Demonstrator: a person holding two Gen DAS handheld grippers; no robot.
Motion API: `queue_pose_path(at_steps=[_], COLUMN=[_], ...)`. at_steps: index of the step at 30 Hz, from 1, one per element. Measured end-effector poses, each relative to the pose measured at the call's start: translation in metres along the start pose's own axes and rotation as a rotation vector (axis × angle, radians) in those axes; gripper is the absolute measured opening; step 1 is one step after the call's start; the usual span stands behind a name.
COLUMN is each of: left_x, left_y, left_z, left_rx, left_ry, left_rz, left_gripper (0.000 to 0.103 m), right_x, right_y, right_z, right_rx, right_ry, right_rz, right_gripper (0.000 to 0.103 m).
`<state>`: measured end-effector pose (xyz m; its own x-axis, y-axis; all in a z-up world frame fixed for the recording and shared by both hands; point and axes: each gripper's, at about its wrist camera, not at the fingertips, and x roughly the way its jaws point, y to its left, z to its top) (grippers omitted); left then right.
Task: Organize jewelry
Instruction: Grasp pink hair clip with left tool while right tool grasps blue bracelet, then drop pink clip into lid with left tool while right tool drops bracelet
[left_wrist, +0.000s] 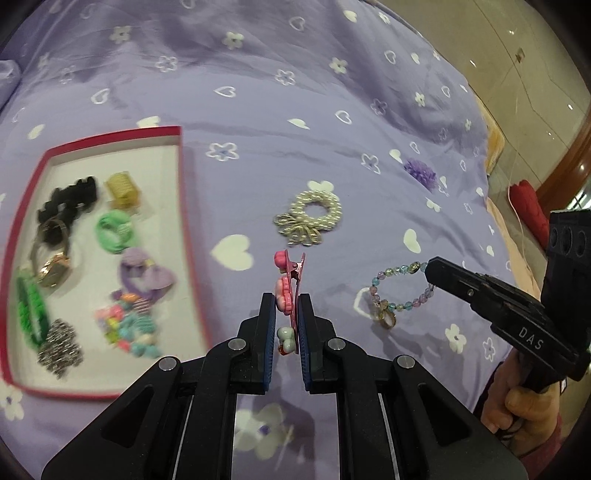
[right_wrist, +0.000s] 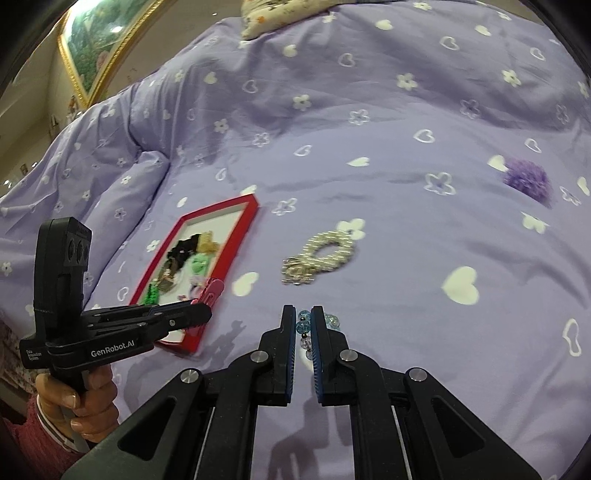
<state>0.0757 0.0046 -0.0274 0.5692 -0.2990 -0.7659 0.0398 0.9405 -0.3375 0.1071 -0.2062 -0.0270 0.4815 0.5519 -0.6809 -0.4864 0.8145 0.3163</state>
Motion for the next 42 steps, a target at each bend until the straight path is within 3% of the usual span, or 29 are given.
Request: queue_pose_path(at_steps=[23, 42], left_x=[-0.071, -0.060], left_y=[0.105, 0.158], left_z=[-0.026, -0.037], left_rx=[-0.148, -0.232], left_ry=[-0.082, -0.019], left_rz=[0.156, 0.226], left_gripper=[0.010, 0.010], right_x=[0.041, 0.109], right_y=[0.121, 0.180], right_z=[0.024, 0.010], right_rx=[-0.165, -0.215], right_ry=[0.014, 0.112], right_rz=[0.187, 0.277], right_gripper=[0.007, 0.007])
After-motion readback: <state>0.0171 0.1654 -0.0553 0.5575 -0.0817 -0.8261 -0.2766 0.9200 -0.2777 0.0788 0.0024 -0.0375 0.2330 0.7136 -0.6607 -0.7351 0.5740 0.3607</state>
